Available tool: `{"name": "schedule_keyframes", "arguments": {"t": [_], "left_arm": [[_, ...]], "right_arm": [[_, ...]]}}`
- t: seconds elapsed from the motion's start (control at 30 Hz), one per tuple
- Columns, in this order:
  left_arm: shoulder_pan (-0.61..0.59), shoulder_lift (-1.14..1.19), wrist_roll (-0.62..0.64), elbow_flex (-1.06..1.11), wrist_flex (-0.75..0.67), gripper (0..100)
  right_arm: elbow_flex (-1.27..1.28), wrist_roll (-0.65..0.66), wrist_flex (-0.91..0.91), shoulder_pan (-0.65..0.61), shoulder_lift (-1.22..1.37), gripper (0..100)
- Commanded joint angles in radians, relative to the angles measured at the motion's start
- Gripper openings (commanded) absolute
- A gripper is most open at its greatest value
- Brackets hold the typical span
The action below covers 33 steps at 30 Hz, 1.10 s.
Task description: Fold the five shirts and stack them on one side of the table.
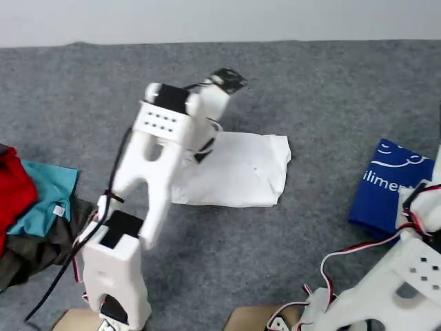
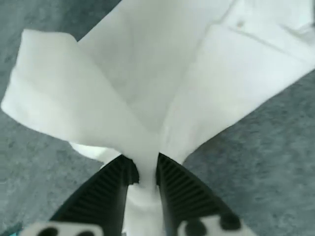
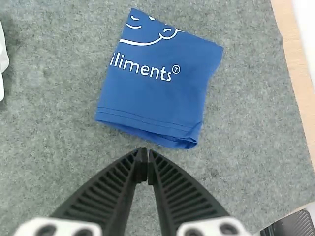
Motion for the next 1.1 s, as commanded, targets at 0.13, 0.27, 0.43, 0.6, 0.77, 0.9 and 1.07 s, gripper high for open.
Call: {"name": "schedule_keyframes", "arguments": {"t": [0.13, 0.27, 0.43, 0.6, 0.77, 0.9, 1.07], "left_arm": [[0.138, -0.057, 0.044, -0.007, -0.081, 0], [0.178, 0.011, 0.071, -0.027, -0.112, 0], [0.193, 0.175, 0.106, -0.199, -0.078, 0], [0.226, 0.324, 0.123, -0.467, 0.011, 0], [0.282, 0.437, 0.150, -0.605, 0.023, 0], [0.318, 0.496, 0.172, -0.645, 0.021, 0], [0.321, 0.554, 0.199, -0.717, 0.018, 1]], "right_arm": [[-0.009, 0.009, 0.035, -0.007, -0.015, 1.4], [-0.009, 0.009, 0.035, -0.007, -0.015, 1.4], [-0.008, 0.009, 0.036, -0.007, -0.015, 1.4], [-0.008, 0.009, 0.036, -0.007, -0.015, 1.4], [-0.008, 0.009, 0.036, -0.007, -0.015, 1.4], [-0.008, 0.009, 0.036, -0.007, -0.015, 1.4], [-0.008, 0.009, 0.036, -0.010, -0.015, 1.4]]}}
